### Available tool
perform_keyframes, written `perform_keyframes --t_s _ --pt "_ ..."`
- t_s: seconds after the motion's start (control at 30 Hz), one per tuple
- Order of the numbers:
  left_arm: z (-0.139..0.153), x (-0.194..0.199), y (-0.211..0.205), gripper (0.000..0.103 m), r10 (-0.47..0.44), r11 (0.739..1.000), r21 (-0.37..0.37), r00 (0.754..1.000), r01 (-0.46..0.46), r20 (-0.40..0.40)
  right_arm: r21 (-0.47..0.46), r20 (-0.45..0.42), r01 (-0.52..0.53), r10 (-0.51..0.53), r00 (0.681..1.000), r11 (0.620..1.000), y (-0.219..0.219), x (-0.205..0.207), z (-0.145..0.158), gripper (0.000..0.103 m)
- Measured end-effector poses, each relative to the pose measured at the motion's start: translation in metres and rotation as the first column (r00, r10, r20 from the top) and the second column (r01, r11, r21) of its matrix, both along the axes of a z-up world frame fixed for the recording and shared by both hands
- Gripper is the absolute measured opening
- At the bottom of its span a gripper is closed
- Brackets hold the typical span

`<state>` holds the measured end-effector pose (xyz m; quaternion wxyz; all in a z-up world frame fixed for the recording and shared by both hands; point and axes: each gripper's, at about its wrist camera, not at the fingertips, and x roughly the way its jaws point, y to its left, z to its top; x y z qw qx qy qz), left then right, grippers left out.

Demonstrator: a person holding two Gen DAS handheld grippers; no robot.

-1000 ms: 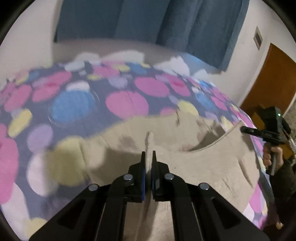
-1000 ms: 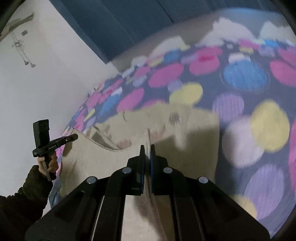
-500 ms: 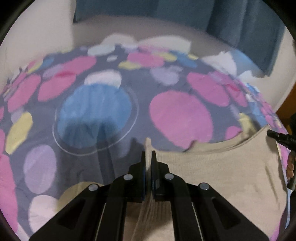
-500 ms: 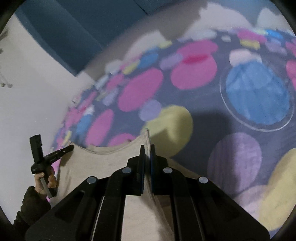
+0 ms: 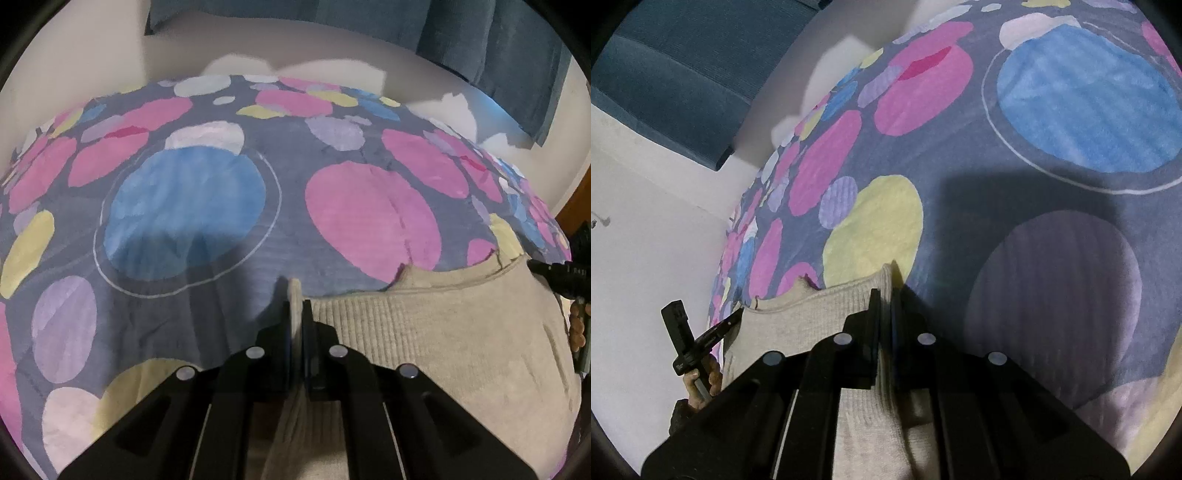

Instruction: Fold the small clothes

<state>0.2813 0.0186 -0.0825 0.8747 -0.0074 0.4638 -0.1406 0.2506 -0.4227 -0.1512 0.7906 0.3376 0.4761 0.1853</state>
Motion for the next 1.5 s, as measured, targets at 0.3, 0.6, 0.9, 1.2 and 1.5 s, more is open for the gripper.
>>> perform_keyframes --t_s 0.3,0.6,0.9,1.2,1.5 --pt "0.055 -0.079 0.01 0.006 -0.015 0.996 -0.092 0.999 0.019 0.039 0.061 0.044 0.027 -0.03 0.999 0.998 -0.024 -0.084 0.042 0.017" --pt "0.057 -0.189 0.0 0.024 -0.068 0.991 -0.115 0.997 0.071 0.032 0.131 0.065 -0.01 0.002 0.998 0.991 -0.01 -0.207 0.061 0.029" --pt "0.004 -0.212 0.028 0.024 -0.005 0.982 -0.189 0.997 -0.009 -0.076 0.077 -0.033 0.08 -0.077 0.996 0.994 -0.021 -0.247 0.015 0.02" --pt "0.014 -0.226 0.027 0.024 0.003 0.98 -0.196 0.999 -0.012 -0.047 0.1 0.007 0.094 -0.096 0.995 0.99 -0.007 -0.252 0.048 0.041" --pt "0.014 -0.237 0.033 0.039 0.021 0.973 -0.227 0.999 -0.032 -0.05 0.189 0.067 -0.157 0.147 0.987 0.969 0.11 -0.232 0.069 0.054"
